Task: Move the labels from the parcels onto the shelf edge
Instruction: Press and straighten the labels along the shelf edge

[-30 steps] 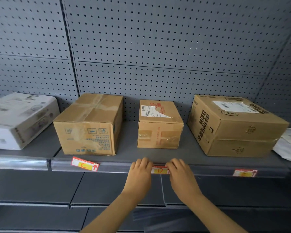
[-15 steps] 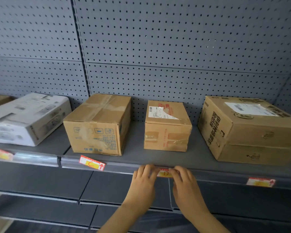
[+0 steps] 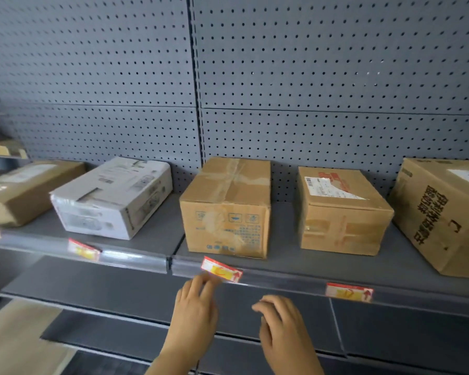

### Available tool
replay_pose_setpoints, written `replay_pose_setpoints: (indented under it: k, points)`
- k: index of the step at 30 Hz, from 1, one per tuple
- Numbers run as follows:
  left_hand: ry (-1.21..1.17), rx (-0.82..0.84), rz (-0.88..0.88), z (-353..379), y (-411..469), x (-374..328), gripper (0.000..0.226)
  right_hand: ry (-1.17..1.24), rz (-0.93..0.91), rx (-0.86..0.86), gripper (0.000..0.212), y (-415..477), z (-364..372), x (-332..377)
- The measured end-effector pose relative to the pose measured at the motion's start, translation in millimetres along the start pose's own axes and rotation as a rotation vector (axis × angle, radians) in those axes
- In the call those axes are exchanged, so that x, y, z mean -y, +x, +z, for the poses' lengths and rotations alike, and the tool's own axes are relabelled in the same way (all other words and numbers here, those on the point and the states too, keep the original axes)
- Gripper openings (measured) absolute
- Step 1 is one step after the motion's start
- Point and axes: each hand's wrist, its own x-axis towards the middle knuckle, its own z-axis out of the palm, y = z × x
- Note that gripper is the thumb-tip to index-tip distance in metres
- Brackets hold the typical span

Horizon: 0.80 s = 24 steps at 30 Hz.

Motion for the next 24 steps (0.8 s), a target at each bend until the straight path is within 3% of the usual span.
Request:
replay_pose_setpoints:
  k: [7, 11, 15, 24]
  points:
    - [-0.110, 0.041, 0.197, -19.9, 45.3, 54.8, 0.067, -0.012, 0.270, -0.024, 0.033, 67.8, 42.6, 64.0]
    - [-0.081, 0.075, 0.265, -13.3, 47.5, 63.6, 0.061, -0.063, 0.351, -0.009, 0.036, 76.1, 46.7, 72.1]
    - [-0.065, 0.119, 0.324, -8.3, 40.1, 65.2, 0.061, -0.144, 0.321, 0.035, 0.036, 73.7, 42.7, 63.3]
    - [-0.026, 0.111, 0.201, 0.8, 35.5, 64.7, 0.069, -0.213, 0.226, 0.107, 0.037, 75.8, 36.5, 61.3]
